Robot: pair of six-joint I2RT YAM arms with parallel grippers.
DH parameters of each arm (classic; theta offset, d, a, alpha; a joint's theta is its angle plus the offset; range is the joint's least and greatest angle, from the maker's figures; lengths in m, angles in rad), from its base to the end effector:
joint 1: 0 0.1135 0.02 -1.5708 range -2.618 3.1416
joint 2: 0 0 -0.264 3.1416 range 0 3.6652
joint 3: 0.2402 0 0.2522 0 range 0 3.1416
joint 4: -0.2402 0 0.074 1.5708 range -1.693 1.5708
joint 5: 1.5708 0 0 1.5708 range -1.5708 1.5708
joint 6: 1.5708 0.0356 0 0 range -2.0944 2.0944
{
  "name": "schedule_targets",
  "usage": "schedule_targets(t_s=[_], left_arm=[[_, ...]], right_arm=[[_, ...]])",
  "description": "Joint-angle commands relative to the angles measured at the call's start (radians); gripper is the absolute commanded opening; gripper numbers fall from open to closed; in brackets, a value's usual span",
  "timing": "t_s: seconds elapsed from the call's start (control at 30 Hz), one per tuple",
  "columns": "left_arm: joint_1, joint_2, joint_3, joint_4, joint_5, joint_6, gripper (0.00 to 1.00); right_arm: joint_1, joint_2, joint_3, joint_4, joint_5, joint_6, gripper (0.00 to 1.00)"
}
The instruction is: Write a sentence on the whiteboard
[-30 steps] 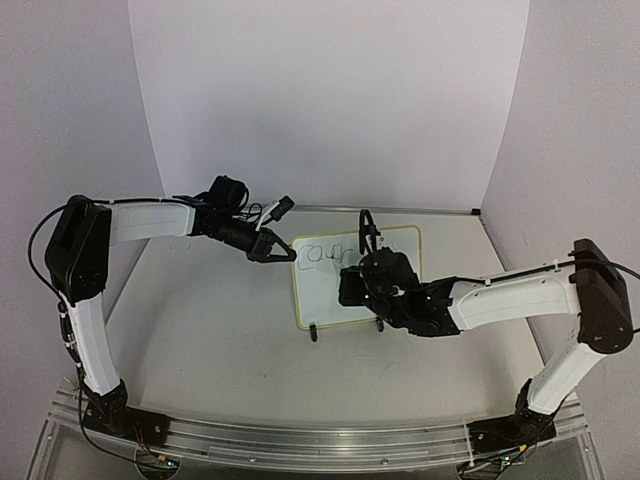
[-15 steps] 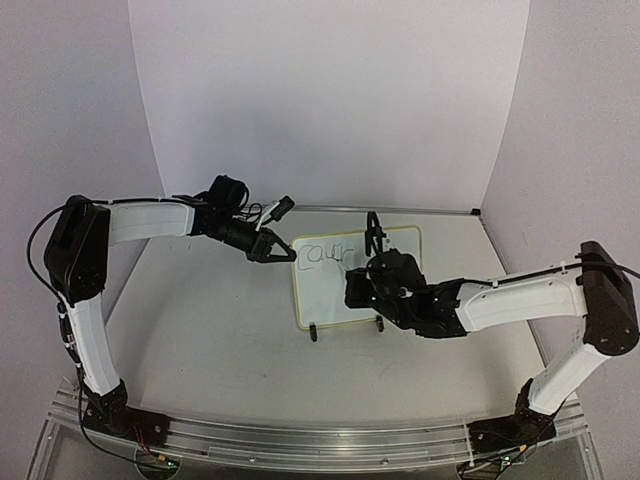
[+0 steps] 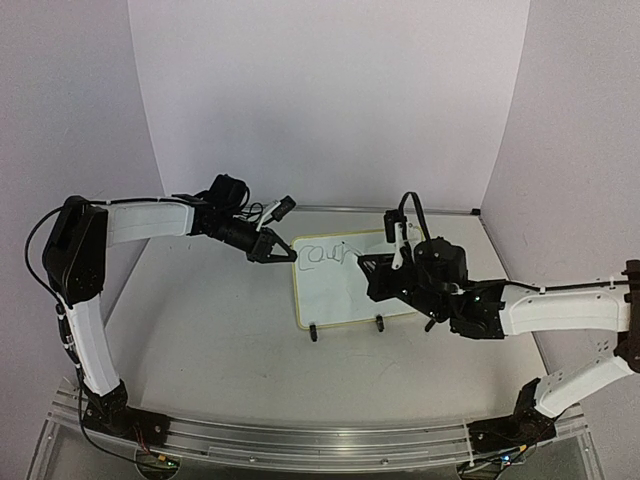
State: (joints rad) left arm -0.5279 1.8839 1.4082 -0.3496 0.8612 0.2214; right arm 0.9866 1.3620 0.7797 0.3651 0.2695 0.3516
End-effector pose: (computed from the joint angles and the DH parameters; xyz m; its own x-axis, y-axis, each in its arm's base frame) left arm 0.3427 -0.2311 0.2344 -0.4495 0.4277 -0.7842 0.8933 0.2149 -0.3948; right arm 0.1781 0.2522 0.2638 -0.3391 0.0890 -0.9365 -0.5793 0.7646 0.2824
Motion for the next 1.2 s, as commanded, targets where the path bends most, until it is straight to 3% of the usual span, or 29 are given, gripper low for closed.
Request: schedule_targets(t_s=[0.0,0.27,0.5,1.17], left_arm=[[-0.004,-0.013,0.006,-0.029,-0.111,0.087,0.0],[-0.006,-0.014,0.006,-0.029,-0.112,0.087,0.0],[-0.008,-0.018,0.006,-0.031,-0.11,0.087,0.0],[-0.012,-0.013,0.006,-0.035,-0.12,0.093,0.0]], right_arm=[[-0.069,-0.05,-0.042,0.021,-0.156,-0.04,0.0],[-0.192,-0.134,-0.112,0.035,-0.313,-0.034,0.0],[-0.247,-0.129,-0.14,0.077,-0.363,-0.013,0.0],[-0.247,0.06,-0.079,0.179,-0.204,0.049,0.0]])
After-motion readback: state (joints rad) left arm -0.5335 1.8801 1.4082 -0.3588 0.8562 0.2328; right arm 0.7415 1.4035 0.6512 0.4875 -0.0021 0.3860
